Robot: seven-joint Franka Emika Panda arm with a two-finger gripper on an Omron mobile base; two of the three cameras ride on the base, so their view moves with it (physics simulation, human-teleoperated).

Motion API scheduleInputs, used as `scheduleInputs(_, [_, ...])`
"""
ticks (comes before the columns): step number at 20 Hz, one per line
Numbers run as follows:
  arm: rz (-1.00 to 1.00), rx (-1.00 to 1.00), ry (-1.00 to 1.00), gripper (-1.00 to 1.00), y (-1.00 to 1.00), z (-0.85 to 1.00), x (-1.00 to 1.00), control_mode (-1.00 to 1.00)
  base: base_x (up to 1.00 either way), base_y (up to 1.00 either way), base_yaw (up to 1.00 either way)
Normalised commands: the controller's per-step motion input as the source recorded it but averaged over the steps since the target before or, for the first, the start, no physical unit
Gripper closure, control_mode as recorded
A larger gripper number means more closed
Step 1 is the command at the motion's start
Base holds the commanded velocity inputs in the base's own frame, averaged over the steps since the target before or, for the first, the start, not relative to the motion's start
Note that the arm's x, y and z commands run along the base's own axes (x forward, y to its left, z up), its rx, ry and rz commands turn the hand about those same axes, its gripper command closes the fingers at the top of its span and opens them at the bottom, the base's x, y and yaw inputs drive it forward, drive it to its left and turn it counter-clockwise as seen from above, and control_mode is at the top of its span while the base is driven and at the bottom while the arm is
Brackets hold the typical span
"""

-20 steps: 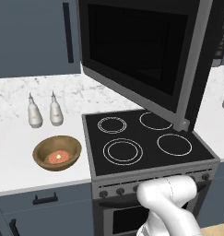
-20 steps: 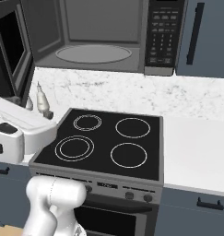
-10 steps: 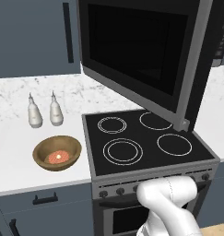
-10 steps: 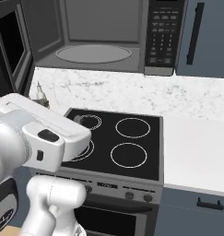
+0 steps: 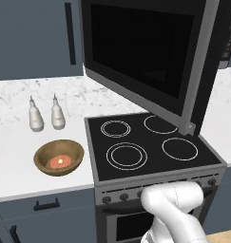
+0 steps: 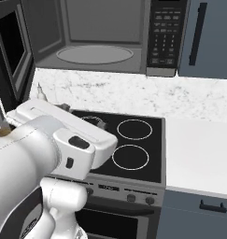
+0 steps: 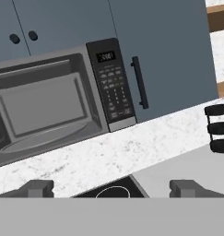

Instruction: Open the microwave, place the bowl with waffle inside the microwave, then close the microwave door and turn it on.

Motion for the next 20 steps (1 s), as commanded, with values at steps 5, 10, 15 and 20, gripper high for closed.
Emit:
scheduleInputs(5, [0.0,0.0,0.02,-1.0,-0.19,0.0,0.0,-1.0,0.0,0.0,0.0])
scheduleInputs(10, [0.01,0.01,0.0,-1.0,-0.22,0.0,0.0,-1.0,0.0,0.0,0.0])
scheduleInputs(15, [0.37,0.06,0.17,-1.0,0.48,-0.42,0.3,-1.0,0.0,0.0,0.0])
scheduleInputs(20, [0.91,0.11,0.16,-1.0,0.38,-0.37,0.19,-1.0,0.0,0.0,0.0])
